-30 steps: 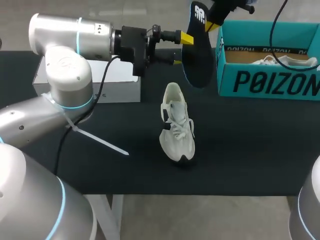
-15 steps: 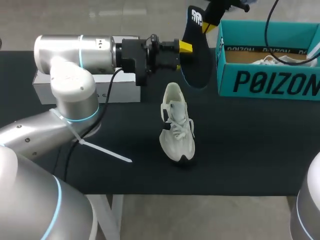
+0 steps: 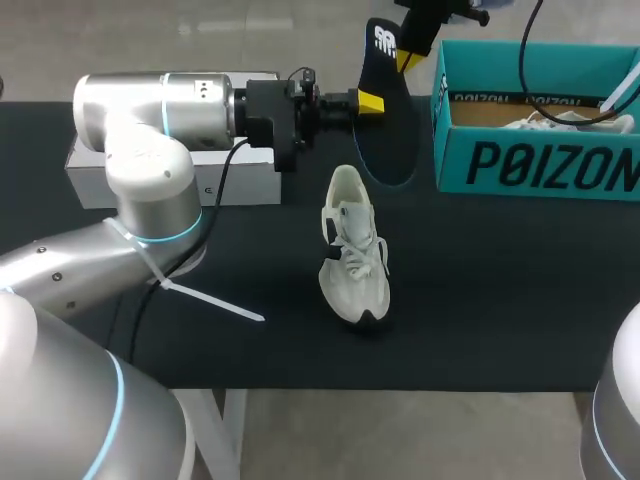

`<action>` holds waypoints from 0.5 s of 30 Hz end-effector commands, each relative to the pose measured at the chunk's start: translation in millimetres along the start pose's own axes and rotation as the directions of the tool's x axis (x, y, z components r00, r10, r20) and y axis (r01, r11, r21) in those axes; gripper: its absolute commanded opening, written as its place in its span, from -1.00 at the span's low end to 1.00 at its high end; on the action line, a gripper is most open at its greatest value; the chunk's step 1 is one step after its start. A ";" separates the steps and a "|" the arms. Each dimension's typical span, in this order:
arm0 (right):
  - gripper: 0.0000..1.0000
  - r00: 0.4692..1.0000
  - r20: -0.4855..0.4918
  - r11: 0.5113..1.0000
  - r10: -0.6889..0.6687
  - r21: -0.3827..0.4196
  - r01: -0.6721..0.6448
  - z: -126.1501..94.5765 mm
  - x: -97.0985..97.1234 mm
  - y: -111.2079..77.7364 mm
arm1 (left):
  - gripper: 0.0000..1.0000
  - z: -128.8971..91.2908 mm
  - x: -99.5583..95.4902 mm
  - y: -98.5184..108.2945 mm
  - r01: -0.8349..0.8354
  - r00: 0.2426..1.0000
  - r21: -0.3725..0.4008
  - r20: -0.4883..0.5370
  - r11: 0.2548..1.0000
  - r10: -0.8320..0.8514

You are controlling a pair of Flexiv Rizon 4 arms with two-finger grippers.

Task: Take the shoe out of the shoebox, open the shoe tongue, remove and reinsert the insole, then place the shoe into the shoebox

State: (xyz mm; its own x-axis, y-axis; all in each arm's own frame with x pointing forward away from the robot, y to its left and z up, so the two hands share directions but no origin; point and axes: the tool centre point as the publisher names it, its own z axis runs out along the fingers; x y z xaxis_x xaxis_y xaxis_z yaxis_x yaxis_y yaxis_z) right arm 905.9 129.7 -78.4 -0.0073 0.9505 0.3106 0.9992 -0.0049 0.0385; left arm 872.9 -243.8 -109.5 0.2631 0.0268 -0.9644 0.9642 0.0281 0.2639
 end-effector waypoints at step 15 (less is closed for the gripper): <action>1.00 0.975 -0.220 0.969 0.017 -0.237 -0.071 -42.2 -9.8 14.8 | -1.00 -9.2 -3.7 10.9 0.070 0.994 0.042 0.081 0.997 -0.073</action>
State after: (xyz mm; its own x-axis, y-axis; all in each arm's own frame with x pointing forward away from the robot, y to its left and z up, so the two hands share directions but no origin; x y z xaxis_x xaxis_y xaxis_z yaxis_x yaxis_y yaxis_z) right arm 930.9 123.7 -34.0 0.0344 0.9079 0.4179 0.9784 -0.1159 0.1713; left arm 878.0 -238.6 -103.8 0.1939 -0.0547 -0.9795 0.9810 0.0031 0.1940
